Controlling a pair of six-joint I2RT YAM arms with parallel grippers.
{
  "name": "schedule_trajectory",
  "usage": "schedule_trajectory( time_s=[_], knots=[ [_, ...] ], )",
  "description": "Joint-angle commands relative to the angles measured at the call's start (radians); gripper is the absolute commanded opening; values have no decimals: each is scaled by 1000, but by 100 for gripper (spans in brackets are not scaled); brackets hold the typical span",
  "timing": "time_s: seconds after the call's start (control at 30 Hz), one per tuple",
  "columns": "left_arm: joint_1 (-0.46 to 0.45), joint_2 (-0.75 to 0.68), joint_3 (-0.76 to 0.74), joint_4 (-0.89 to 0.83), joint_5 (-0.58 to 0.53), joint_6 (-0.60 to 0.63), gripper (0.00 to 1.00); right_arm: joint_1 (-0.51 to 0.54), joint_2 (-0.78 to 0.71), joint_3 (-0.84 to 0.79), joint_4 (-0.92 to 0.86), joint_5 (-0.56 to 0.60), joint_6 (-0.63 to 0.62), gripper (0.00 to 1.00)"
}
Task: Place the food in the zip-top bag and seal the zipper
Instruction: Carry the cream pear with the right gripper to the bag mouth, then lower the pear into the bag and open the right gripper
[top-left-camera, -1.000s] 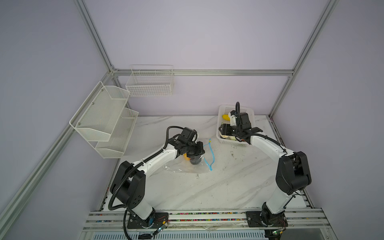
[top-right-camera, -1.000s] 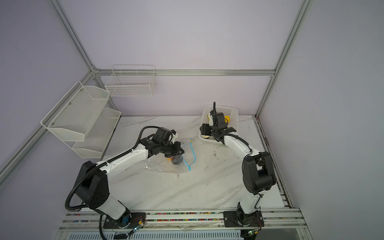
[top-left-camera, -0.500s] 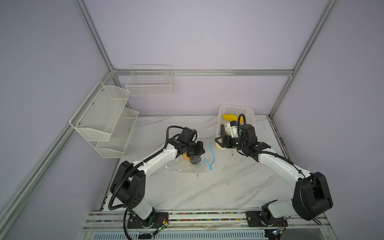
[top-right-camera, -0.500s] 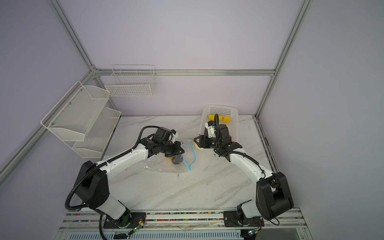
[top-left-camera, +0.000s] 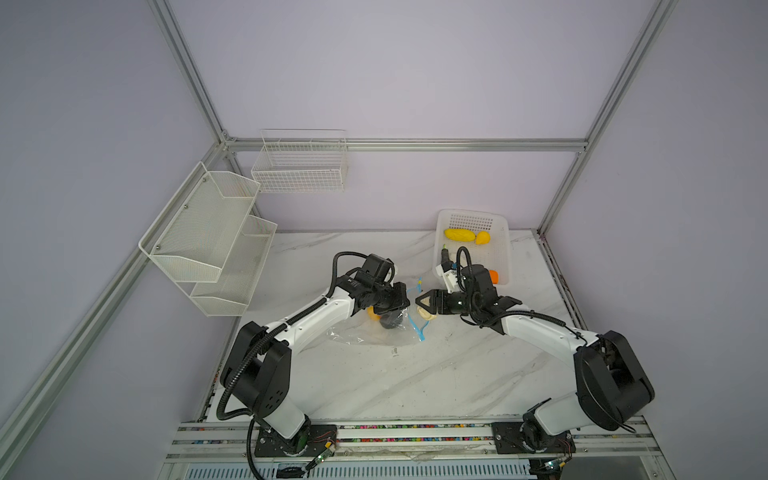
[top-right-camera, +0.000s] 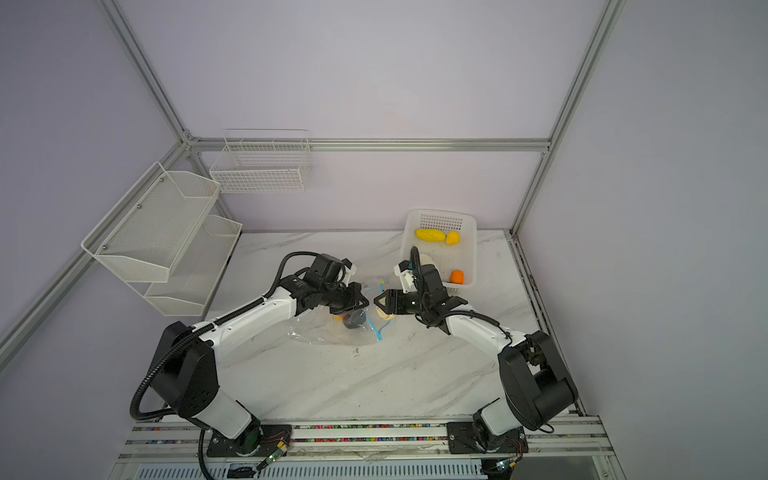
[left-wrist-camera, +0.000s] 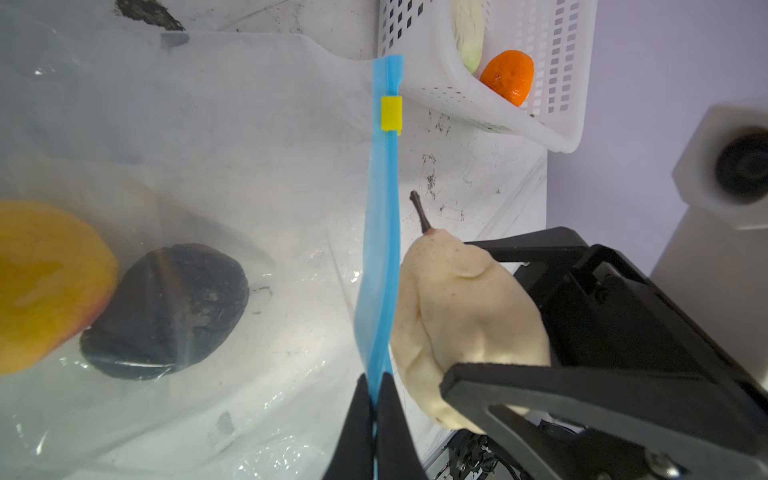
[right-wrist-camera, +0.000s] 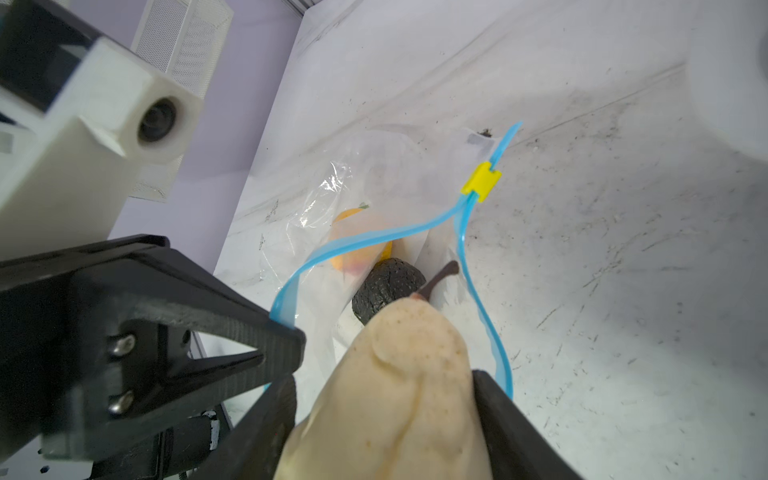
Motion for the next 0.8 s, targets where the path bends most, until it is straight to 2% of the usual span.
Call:
schedule_trajectory(
  time_s=[0.0, 0.77],
  knots=[
    [0, -36, 100, 29, 5, -9, 0, 14, 20, -2, 52, 1, 5, 65],
    [-2, -64, 87, 30, 8, -10, 0, 69, 160, 43, 65, 20, -7, 66]
  ],
)
